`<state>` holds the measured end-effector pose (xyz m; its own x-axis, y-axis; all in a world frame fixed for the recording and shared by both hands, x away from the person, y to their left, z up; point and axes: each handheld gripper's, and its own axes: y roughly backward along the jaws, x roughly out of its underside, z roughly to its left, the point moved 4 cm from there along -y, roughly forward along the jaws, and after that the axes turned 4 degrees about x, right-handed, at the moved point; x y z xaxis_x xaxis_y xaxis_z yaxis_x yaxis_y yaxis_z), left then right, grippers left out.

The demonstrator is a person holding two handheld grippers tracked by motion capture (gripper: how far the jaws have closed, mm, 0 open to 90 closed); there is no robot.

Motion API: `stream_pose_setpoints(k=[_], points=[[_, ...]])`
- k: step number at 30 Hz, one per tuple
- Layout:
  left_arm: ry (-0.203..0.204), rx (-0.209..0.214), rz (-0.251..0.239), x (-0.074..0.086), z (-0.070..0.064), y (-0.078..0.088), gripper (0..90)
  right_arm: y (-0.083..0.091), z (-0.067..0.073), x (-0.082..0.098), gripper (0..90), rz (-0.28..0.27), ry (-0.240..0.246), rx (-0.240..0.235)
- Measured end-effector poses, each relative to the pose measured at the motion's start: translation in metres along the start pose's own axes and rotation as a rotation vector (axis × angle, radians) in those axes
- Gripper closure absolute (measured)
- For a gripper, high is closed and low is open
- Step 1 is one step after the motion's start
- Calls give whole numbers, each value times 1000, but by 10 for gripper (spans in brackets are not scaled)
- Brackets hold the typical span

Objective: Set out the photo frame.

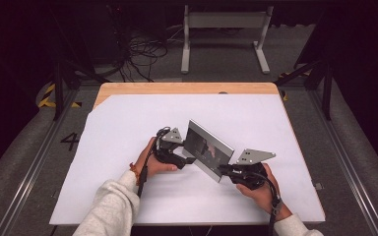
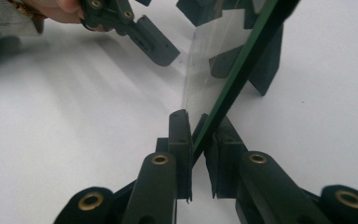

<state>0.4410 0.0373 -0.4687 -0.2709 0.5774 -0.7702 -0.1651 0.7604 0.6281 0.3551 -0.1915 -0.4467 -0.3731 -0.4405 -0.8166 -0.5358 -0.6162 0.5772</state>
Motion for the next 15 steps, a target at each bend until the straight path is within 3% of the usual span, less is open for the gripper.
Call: stream_pose_setpoints(k=[10,12,15], points=[[-34,-45,51,13,-14,16,345,-2,0,0,783,-15,-2,27],[-34,-52,48,13,-14,17,353,-2,0,0,776,-17,3,39],[-20,-72,-2,10,-12,20,346,-1,0,1,769,-18,6,43]])
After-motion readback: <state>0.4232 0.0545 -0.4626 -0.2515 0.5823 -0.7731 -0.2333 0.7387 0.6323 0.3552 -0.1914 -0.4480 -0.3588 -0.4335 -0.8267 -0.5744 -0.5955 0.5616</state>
